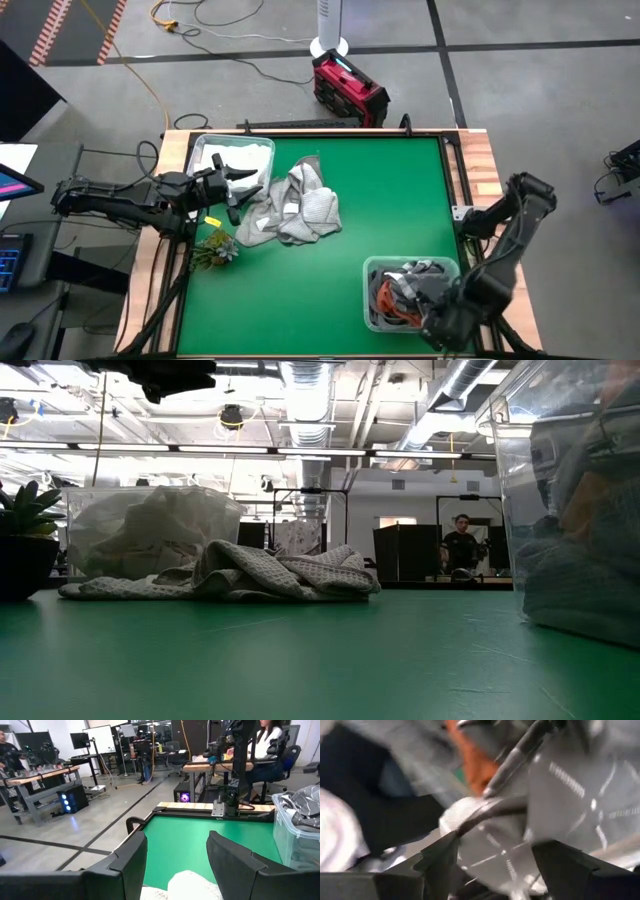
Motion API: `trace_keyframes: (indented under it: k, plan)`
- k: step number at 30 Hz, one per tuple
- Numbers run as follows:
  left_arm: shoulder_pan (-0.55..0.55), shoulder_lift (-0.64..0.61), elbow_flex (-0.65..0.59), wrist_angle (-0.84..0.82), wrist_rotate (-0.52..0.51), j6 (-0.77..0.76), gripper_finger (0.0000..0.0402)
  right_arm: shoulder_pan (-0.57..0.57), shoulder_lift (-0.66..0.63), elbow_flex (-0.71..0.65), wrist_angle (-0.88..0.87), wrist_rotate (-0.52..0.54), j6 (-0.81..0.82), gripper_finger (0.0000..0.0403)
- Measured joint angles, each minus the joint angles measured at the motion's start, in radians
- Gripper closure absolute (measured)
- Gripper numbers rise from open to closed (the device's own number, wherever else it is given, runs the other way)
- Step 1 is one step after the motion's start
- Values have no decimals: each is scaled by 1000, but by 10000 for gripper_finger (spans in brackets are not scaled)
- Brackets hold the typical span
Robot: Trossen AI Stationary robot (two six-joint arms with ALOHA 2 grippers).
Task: Sort towels by color in basket
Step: Put the gray checkered towel into the bottom transparent bin
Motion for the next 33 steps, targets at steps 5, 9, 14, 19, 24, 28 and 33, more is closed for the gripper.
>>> trace_keyframes:
  k: [5, 9, 14, 19, 24, 28, 33]
  plan:
    - [0, 0, 0, 6, 0, -3, 205, -46, 57, 0, -70, -3, -72, 117]
    - [0, 0, 0, 7, 0, -5, 205, -73, 68, 0, -58, 0, -130, 159]
    - [0, 0, 0, 7, 0, 12, 205, -95, 67, 0, -44, 5, -201, 295]
    - [0, 0, 0, 7, 0, 19, 205, -124, 58, 0, -8, 5, -302, 379]
    - [0, 0, 0, 14, 0, 15, 205, -189, 23, 16, -36, 80, -349, 360]
    - [0, -1, 0, 17, 0, 14, 205, -241, 44, 3, -21, 198, -556, 376]
    - [0, -1, 0, 3, 0, 16, 205, -267, 115, -50, 3, 276, -792, 378]
